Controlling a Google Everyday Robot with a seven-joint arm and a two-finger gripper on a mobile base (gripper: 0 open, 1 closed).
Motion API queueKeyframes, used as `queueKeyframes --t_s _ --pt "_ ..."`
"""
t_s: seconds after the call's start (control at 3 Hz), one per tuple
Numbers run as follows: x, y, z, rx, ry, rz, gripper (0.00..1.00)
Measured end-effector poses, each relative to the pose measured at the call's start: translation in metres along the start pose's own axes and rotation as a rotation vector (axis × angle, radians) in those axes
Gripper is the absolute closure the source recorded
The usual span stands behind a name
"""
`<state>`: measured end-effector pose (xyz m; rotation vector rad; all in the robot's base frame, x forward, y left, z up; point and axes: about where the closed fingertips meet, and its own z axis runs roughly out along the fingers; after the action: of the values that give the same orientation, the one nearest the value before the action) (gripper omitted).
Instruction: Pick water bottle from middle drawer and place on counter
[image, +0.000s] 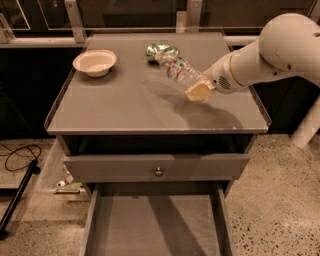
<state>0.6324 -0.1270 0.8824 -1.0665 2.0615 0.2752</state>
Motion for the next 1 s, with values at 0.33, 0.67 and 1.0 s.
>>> queueKeyframes --t_s 0.33,0.67,1.0 --pt "0.006 -0.001 0.007 0.031 0.036 0.025 1.00" --pt "0.019 -0.003 0.019 0.029 0.074 0.022 1.00" --pt "0.034 -0.007 0.032 0.029 0.108 0.011 1.00"
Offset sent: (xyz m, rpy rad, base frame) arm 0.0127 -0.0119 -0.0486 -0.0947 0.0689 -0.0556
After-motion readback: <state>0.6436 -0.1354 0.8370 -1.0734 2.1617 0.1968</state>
